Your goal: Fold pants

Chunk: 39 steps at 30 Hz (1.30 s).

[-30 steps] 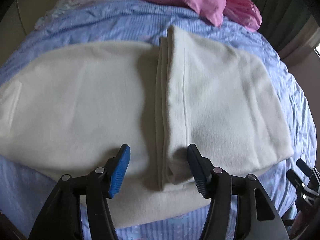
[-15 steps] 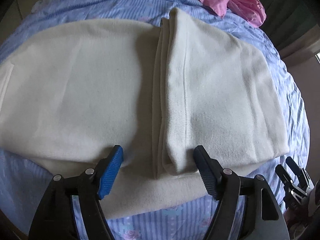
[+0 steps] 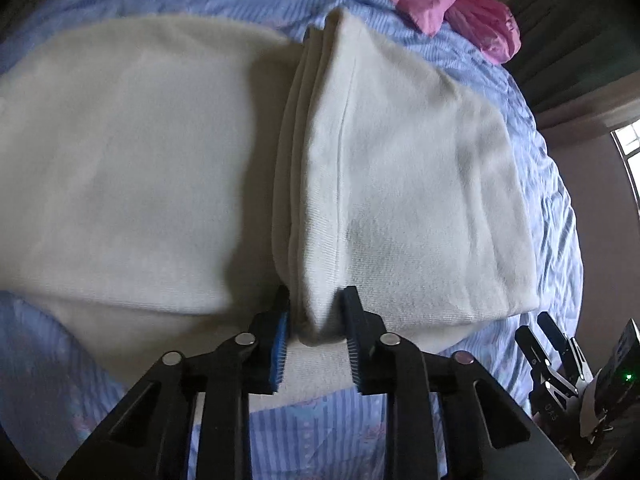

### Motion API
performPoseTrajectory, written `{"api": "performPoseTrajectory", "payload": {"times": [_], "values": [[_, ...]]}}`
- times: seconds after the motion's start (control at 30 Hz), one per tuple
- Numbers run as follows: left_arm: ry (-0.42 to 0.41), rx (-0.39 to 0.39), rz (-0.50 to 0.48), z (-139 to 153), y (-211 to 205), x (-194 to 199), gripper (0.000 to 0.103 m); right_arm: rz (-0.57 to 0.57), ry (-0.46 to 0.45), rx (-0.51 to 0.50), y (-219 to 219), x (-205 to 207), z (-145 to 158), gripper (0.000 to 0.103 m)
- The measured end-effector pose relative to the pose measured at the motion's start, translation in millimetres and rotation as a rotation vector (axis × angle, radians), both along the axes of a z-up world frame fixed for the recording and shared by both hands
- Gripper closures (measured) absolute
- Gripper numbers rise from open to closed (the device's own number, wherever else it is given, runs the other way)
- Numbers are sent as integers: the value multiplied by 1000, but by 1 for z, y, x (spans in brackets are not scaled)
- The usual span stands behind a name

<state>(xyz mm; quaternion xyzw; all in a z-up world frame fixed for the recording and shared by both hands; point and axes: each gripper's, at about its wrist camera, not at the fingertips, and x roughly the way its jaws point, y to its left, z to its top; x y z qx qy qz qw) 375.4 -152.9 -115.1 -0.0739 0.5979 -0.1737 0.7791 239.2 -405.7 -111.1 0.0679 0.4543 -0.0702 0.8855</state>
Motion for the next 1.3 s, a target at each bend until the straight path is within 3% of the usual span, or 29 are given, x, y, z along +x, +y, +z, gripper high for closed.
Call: {"api": "performPoseTrajectory", "payload": {"times": [0.13,0.33,0.57,0.7,0.87,1.0,1.1,1.2,1.3], "values": [[-112,13,-3,26,-5,-9,81,5,-19,-4,-1,-3,-1,29],[-239,-44,6,68,-6,-12,84,-4,-46,81,-7,1,-2,29],[-289,-70,23,88,-10,-9,85,-2,-8,53,0,20,-12,29],[-341,-6,7,91,-16,-17,85,-65,-14,38,-12,25,-14,29],[-278,5,-16,76,-19,-18,85,-193,107,-71,-32,16,-15,29],[-177,60,17,48,-6,-12,85,-296,193,-327,-38,5,-27,30],[-84,45,13,29,-1,-16,87,-255,168,-197,-44,-7,-23,30],[-98,18,30,35,5,-18,89,-226,75,-270,-32,-14,-1,30],[-111,39,38,37,7,-23,97,-184,-10,-292,-20,-16,16,30]]}}
